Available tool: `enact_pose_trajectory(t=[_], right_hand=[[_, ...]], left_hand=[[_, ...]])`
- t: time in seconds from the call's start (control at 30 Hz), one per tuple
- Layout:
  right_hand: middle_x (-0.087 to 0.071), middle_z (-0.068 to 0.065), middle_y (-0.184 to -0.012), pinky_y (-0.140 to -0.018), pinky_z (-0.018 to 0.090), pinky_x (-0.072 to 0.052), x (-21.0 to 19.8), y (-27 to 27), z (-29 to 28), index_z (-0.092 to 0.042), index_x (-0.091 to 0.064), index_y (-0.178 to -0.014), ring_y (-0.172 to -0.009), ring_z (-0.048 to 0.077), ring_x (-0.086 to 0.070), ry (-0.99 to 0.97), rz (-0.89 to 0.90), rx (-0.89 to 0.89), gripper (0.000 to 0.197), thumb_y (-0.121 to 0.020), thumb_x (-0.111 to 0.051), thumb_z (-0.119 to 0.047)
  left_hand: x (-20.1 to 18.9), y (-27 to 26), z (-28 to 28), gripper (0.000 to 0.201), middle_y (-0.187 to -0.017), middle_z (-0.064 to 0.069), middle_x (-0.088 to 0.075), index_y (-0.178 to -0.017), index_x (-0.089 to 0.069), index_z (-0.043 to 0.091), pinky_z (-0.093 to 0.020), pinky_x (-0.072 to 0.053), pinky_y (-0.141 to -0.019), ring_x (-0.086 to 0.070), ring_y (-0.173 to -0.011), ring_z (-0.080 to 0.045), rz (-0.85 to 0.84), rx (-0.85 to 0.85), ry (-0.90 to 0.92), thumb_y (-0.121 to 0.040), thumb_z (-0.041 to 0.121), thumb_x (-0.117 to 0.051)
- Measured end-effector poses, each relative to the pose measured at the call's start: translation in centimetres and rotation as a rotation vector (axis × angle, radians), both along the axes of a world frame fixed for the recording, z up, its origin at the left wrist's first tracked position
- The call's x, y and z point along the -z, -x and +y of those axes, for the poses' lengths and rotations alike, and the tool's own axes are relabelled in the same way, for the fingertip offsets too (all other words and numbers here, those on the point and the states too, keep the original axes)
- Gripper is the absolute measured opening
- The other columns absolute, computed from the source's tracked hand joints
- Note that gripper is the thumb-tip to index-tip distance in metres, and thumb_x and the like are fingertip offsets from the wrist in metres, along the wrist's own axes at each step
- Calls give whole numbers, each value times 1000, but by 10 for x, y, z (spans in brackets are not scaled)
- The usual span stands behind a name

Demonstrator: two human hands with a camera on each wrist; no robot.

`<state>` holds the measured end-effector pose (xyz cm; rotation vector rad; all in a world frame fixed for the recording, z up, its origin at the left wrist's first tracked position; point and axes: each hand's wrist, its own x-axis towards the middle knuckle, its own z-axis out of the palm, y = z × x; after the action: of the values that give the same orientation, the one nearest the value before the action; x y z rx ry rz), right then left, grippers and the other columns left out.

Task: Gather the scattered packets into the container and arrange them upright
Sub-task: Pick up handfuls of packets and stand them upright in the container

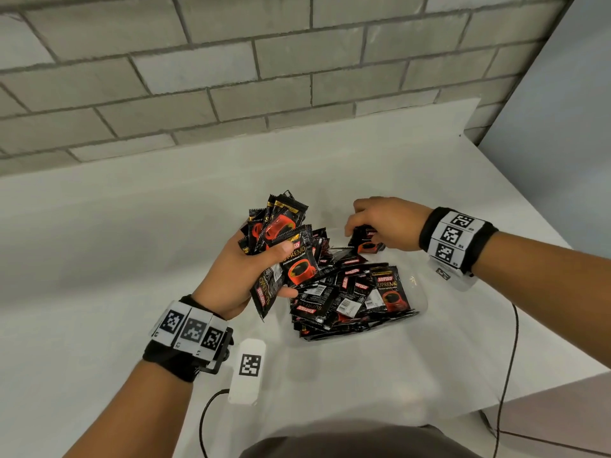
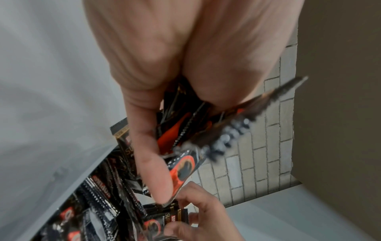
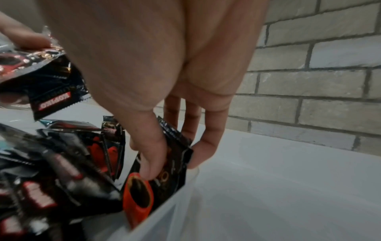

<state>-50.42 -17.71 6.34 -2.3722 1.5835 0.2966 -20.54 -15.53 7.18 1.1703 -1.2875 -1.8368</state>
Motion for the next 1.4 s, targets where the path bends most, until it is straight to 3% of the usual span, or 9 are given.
enact_pose_trajectory(t=[0.23,0.43,0.63,0.77,0.9,1.0,1.1,1.23,1.4], right_hand=[[-48,-3,-111,-71,38,-50,-10,-5,-8,-37,-58,-124,-100,22,-52,20,150,-29,54,-85,-62,0],[-48,-7,-110,-59,32,-42,-9,-3,-9,-39,-43,-131,-93,19,-53,95,169,-4,67,-79,-79,-17],[-51,-2,-109,-61,23,-36,-14,13,-13,-34,-51,-127,-77,3,-45,-11,-95,137,65,-74,-85,-17],[-53,-7,-104,-75,32,-49,-35,11,-1,-34,-60,-114,-88,14,-56,71,-226,211,48,-74,-84,-43],[-68,-7,-83,-71,26,-51,-59,-22,24,-27,-68,-88,-77,13,-64,69,-577,252,25,-79,-79,-48],[-67,-4,-89,-67,22,-52,-60,-52,40,-28,-64,-105,-73,16,-64,37,-831,273,38,-75,-84,-42],[-61,-3,-99,-65,31,-56,-47,-62,43,-29,-56,-123,-71,25,-64,36,-889,298,57,-75,-87,-28],[-66,6,-103,-60,46,-61,-37,-54,46,-34,-53,-124,-69,28,-69,-42,-1003,346,51,-87,-75,-7],[-70,6,-114,-65,46,-62,-37,-49,53,-22,-63,-119,-71,27,-75,-79,-1061,431,33,-92,-69,-4]], left_hand=[[-1,-2,1,42,-132,-10,-69,-137,-55,12,-72,-57,-75,-70,-114,-37,-5,-3,2,-96,10,-66],[-1,-3,0,43,-133,-11,-68,-137,-55,13,-73,-56,-77,-71,-112,-38,-5,4,6,-97,10,-66],[-1,-4,-1,42,-133,-11,-68,-138,-54,12,-75,-54,-77,-71,-113,-38,9,-4,11,-97,9,-65],[-4,0,1,42,-135,-13,-67,-139,-52,11,-74,-55,-77,-70,-113,-39,49,-4,-13,-98,8,-63],[-11,7,4,40,-134,-16,-67,-140,-52,6,-68,-58,-78,-69,-116,-41,145,-2,-75,-101,8,-57],[-19,17,5,39,-132,-15,-69,-139,-53,7,-62,-60,-79,-69,-115,-41,166,54,-79,-100,12,-57],[-21,25,7,43,-132,-15,-69,-139,-54,10,-58,-62,-79,-70,-115,-39,177,100,-107,-97,16,-58],[-15,24,9,40,-134,-15,-67,-142,-53,13,-60,-59,-82,-68,-117,-41,185,126,-123,-102,13,-54],[-11,26,10,40,-131,-16,-69,-140,-54,13,-59,-61,-78,-70,-113,-41,151,122,-131,-100,11,-59]])
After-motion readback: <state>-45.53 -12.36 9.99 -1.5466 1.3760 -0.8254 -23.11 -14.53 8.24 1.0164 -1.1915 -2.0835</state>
